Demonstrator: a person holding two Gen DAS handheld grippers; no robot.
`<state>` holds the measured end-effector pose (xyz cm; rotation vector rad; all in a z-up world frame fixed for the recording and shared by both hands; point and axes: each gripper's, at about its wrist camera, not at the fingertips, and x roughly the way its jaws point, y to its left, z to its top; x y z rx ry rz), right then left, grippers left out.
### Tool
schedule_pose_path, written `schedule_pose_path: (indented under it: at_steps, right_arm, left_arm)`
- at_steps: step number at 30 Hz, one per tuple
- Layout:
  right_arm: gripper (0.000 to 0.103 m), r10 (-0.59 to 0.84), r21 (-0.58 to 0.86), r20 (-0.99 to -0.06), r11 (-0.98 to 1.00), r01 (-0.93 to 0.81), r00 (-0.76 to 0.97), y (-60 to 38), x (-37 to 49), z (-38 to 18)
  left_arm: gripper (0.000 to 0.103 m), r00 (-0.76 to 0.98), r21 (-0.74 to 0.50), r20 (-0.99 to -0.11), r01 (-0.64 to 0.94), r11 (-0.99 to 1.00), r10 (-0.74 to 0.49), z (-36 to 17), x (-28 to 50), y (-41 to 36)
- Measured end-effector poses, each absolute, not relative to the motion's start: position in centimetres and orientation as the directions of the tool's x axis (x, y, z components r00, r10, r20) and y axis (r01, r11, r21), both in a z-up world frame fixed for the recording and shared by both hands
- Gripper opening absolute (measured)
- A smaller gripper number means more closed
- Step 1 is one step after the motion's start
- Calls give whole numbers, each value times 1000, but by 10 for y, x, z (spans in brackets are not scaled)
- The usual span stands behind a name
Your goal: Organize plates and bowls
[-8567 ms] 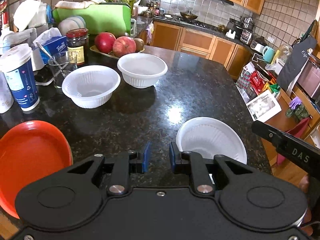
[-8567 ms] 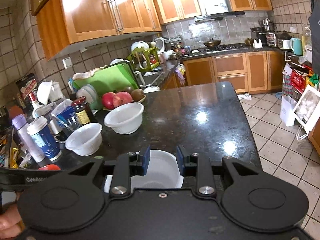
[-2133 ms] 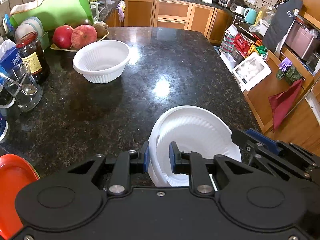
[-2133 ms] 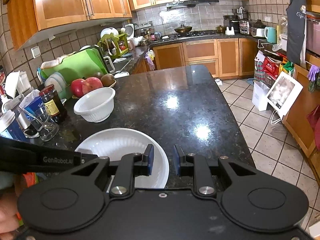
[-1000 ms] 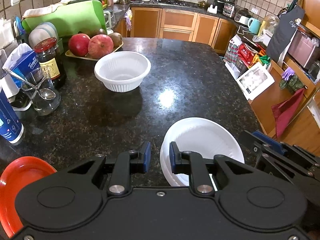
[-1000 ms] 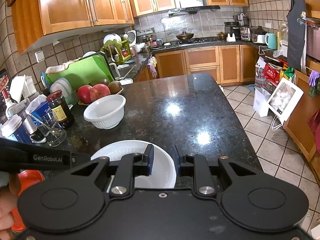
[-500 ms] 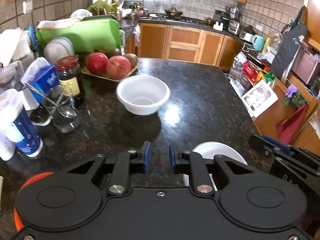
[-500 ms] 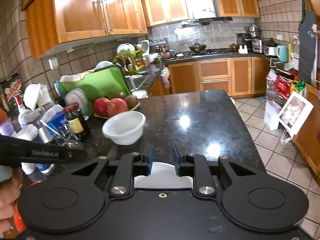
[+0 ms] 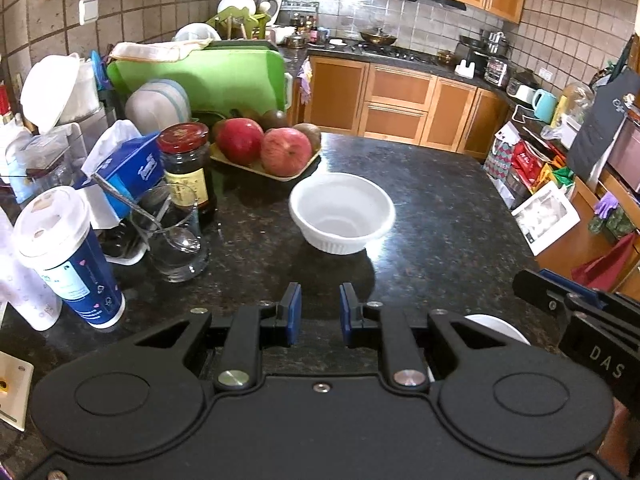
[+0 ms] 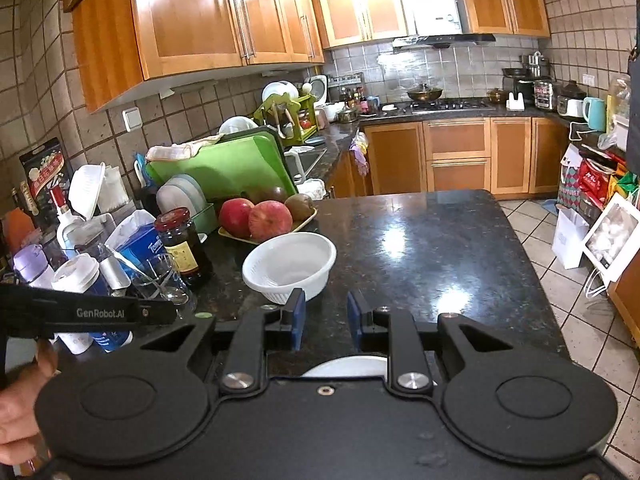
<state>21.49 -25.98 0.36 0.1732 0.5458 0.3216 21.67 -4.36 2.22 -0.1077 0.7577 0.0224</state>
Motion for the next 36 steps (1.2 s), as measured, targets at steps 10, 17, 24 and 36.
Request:
schedule_pose_path:
  at_steps: [10,17,24,36]
  right_arm:
    - [29,344,219,-493,938,-269,799,-214,266,5]
    - [29,354,245,-569,935,-257,743,-191,319,-20]
    - [29,351,236,-634,936,-260,689,-189,341,-50]
    - [29,348,241,-659,937,-252,666,-198,368,-45]
  left_arm:
    - [26,721,-49,-690,-125,991,57,19,244,-28]
    - [26,700,-19,-708,-147,989,90,14,270,-24]
    - [26,676,-8,-731,-135,991,86,4,287,-25]
    - [26,635,-11,-769,-140,990,81,-2,322,-21]
